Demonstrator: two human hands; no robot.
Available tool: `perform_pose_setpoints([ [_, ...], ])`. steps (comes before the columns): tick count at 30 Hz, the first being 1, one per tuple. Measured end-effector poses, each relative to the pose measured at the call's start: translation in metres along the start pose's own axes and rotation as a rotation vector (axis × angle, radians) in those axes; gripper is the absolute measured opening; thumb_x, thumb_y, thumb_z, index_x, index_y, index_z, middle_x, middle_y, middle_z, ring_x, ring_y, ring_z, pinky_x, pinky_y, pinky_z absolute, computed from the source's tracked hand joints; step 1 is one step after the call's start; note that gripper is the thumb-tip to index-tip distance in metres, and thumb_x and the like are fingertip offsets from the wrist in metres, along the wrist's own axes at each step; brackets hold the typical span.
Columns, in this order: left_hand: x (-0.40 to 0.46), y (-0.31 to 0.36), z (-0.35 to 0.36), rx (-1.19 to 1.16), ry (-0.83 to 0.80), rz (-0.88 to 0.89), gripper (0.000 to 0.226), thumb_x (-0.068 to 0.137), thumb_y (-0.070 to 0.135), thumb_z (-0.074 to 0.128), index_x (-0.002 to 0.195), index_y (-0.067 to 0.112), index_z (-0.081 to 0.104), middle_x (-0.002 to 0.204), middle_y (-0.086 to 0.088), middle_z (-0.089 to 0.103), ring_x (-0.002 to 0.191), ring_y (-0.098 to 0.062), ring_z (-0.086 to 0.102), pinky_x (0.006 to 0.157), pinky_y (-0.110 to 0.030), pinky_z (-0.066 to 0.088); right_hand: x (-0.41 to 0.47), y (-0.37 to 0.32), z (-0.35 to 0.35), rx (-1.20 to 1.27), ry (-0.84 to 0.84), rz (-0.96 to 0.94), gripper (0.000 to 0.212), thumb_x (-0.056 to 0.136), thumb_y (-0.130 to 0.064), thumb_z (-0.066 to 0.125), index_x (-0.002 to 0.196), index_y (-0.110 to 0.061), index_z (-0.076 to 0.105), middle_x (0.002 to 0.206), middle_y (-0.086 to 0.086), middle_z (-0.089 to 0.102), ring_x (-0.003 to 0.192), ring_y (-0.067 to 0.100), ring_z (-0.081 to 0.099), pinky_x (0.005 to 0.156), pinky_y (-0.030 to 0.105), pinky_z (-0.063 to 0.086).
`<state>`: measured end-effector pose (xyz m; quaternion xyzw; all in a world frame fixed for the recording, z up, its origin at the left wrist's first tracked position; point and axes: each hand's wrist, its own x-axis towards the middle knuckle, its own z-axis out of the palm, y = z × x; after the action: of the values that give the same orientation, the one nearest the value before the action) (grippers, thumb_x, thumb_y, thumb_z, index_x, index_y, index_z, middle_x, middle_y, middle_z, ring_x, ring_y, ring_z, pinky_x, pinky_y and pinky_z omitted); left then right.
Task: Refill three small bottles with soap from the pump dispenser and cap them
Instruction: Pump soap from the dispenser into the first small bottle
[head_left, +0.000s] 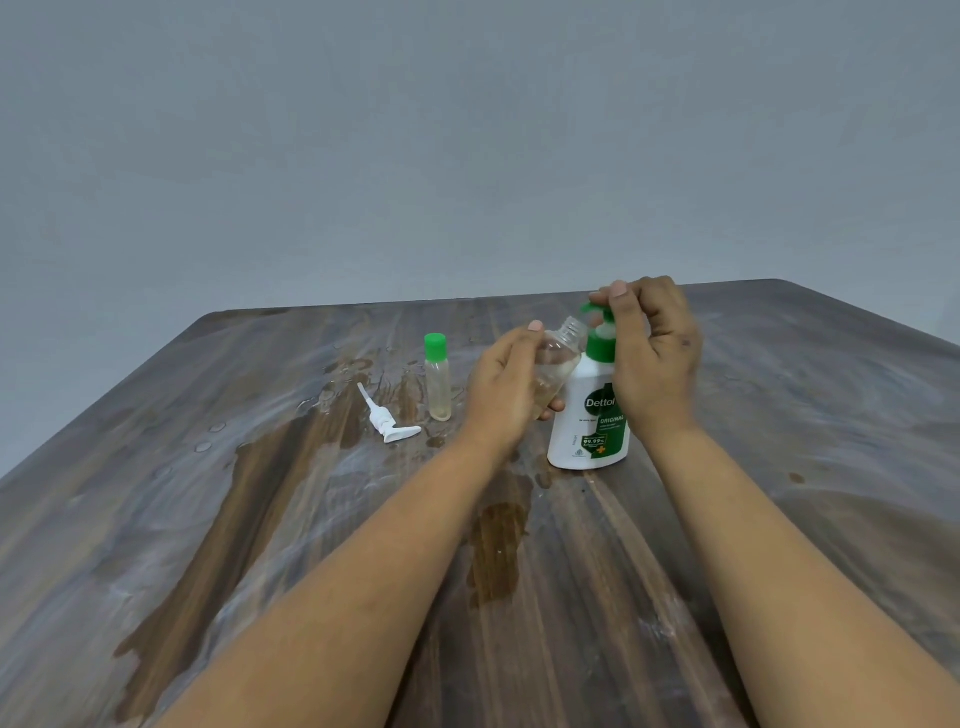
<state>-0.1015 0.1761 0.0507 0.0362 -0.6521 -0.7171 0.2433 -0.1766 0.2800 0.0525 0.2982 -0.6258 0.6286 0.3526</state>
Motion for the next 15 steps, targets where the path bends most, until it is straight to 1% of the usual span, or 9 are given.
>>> perform_pose_setpoints([
  [1,0.0,0.0,0.0,0.007,-0.001,0.001,0.028,0.104,0.03,0.04,0.089,0.02,0.061,0.084,0.006,0.071,0.041,-0.011,0.056,0.039,-0.015,0.039,0.0003,0.0003,0.0,0.003,-0.004,0.004,0.023,0.1,-0.024,0.051,0.083,-0.021,0.067,0.082,-0.003,0.058,0.084,0.012,0.059,0.076,0.026,0.046],
  [4,-0.0004,-0.0002,-0.0003,0.003,-0.001,0.001,0.028,0.104,0.03,0.041,0.089,0.019,0.061,0.079,0.007,0.071,0.041,-0.012,0.056,0.04,-0.015,0.04,0.0002,0.0004,0.0002,-0.015,-0.022,-0.008,0.023,0.099,-0.021,0.052,0.081,-0.02,0.067,0.079,-0.009,0.056,0.082,0.001,0.055,0.075,0.018,0.042],
  [6,-0.0004,-0.0005,-0.0005,-0.005,-0.006,0.0,0.028,0.104,0.03,0.041,0.089,0.018,0.061,0.077,0.007,0.071,0.041,-0.012,0.055,0.041,-0.017,0.04,0.0005,0.0006,0.0003,-0.034,-0.032,-0.02,0.023,0.097,-0.02,0.053,0.079,-0.019,0.066,0.078,-0.012,0.054,0.08,-0.001,0.054,0.073,0.015,0.041],
  [9,-0.0001,-0.0005,-0.0005,-0.006,-0.008,-0.002,0.028,0.104,0.031,0.041,0.09,0.017,0.061,0.075,0.007,0.071,0.041,-0.013,0.055,0.042,-0.019,0.041,0.0018,0.001,0.0001,-0.043,-0.044,-0.016,0.023,0.096,-0.02,0.052,0.076,-0.02,0.065,0.077,-0.011,0.053,0.078,-0.001,0.053,0.072,0.016,0.04],
  [12,0.0002,-0.0011,-0.0003,-0.017,-0.003,-0.006,0.028,0.104,0.031,0.042,0.089,0.017,0.061,0.079,0.005,0.071,0.042,-0.014,0.055,0.041,-0.017,0.041,0.0006,0.0011,0.0004,-0.038,-0.026,-0.024,0.024,0.098,-0.021,0.051,0.079,-0.02,0.065,0.077,-0.007,0.054,0.079,0.0,0.053,0.073,0.015,0.04],
  [15,0.0006,-0.0018,-0.0002,-0.033,-0.002,-0.007,0.028,0.103,0.031,0.043,0.087,0.017,0.061,0.077,0.006,0.072,0.041,-0.014,0.055,0.04,-0.016,0.04,-0.0005,0.0013,0.0007,-0.006,-0.002,0.008,0.025,0.1,-0.027,0.05,0.081,-0.022,0.067,0.082,0.002,0.059,0.082,0.004,0.055,0.075,0.022,0.043],
])
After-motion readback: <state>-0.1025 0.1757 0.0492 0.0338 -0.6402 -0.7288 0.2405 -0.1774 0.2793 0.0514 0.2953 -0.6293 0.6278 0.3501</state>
